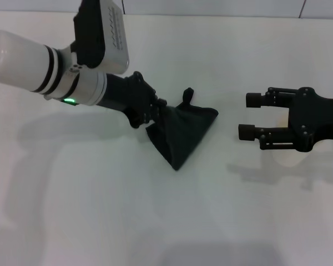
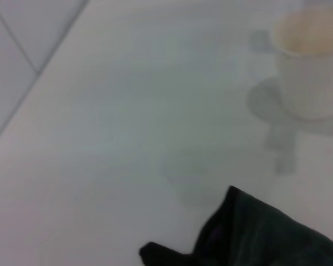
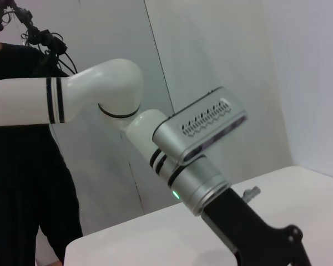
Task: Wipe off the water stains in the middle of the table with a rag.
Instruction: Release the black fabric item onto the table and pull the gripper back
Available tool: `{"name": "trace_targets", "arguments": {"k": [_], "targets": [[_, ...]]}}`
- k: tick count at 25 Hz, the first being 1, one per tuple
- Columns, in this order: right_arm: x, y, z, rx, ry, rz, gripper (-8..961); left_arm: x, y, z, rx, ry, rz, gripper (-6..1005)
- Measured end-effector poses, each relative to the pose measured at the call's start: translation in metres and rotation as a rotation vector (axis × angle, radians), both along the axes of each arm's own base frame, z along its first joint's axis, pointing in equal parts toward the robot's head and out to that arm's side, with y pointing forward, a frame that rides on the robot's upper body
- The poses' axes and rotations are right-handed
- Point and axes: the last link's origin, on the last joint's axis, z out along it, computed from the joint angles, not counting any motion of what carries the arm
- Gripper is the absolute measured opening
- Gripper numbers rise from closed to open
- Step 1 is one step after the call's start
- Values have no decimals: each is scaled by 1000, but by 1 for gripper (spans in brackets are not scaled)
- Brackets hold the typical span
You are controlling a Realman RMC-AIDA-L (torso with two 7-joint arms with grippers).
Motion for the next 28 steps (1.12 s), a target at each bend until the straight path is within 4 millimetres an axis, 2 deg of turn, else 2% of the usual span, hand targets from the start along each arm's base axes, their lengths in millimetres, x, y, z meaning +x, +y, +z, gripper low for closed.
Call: {"name": "trace_targets", "arguments": {"k": [12,20,28], "targets": [[0,1,0,-2,2,-3,765,4,6,4,74,-28,56,147],[-1,0,-1,-4,2,-3,766,2,-2,-10,39,40,35,159],[0,0,-2,-8,3,-6,766,1,-4,-13,38,47,54,208]]}}
